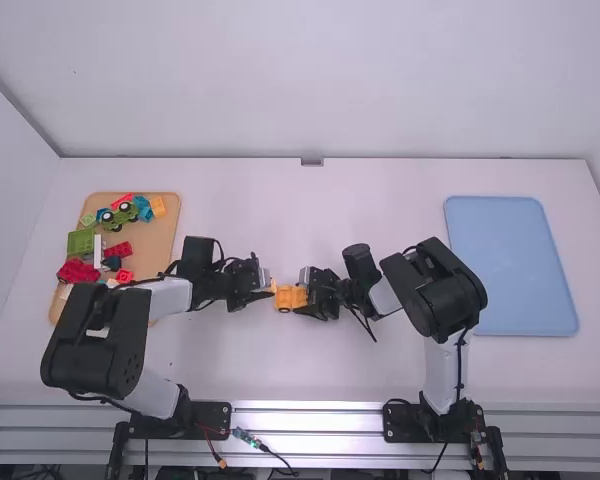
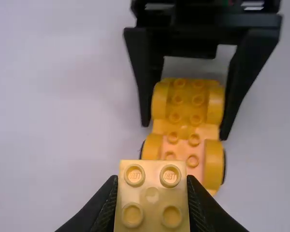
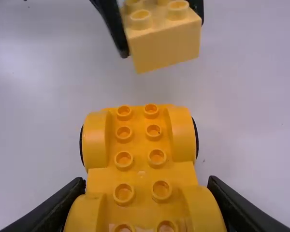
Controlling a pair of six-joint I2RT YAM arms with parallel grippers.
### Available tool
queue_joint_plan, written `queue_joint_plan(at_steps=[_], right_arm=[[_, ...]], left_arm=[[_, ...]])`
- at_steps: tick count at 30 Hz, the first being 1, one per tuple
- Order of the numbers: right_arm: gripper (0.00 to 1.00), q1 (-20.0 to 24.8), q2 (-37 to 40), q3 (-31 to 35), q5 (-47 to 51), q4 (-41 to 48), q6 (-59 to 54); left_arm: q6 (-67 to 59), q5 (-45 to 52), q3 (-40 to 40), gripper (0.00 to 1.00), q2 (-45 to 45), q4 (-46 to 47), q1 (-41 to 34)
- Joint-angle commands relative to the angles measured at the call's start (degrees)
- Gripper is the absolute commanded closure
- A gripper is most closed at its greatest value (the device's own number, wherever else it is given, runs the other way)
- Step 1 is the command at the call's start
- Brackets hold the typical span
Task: Assemble lego blocks to make yellow taxi
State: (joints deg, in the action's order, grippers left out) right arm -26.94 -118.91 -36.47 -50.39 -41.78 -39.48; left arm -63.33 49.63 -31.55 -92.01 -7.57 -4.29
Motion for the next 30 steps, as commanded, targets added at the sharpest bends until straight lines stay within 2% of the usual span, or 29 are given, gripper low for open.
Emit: queue_joint_plan(at_steps=[1, 4, 10, 15, 22, 30], right_arm=[[0.36, -0.1, -0.6, 0.1, -0.7, 0.1, -1.4], [0.28, -0.1, -0.6, 0.1, -0.9, 0.1, -1.5], [0.28, 0.0, -0.6, 0.1, -1.0, 0.0, -1.3], [0.55, 0.0, -0.6, 0.1, -0.9, 0.1, -1.3], [0.57, -0.1, -0.6, 0.1, -0.8, 0.3, -1.3], [0.57, 0.0, -0.6, 0.1, -0.8, 0.3, -1.3]], left_arm=[[0.2, 0.5, -1.4, 0.98, 0.7, 1.6, -0.9], [0.1, 0.5, -2.2, 0.98, 0.6, 2.7, -1.1], [0.1, 0.9, -2.5, 0.98, 0.6, 2.7, -1.3], [-2.1, 2.0, -2.4, 0.98, 0.5, 3.9, -2.9], [-2.1, 1.9, -2.9, 0.98, -1.0, 3.3, -4.1], [-2.9, 5.1, -6.4, 0.98, -7.6, 4.1, -4.5]])
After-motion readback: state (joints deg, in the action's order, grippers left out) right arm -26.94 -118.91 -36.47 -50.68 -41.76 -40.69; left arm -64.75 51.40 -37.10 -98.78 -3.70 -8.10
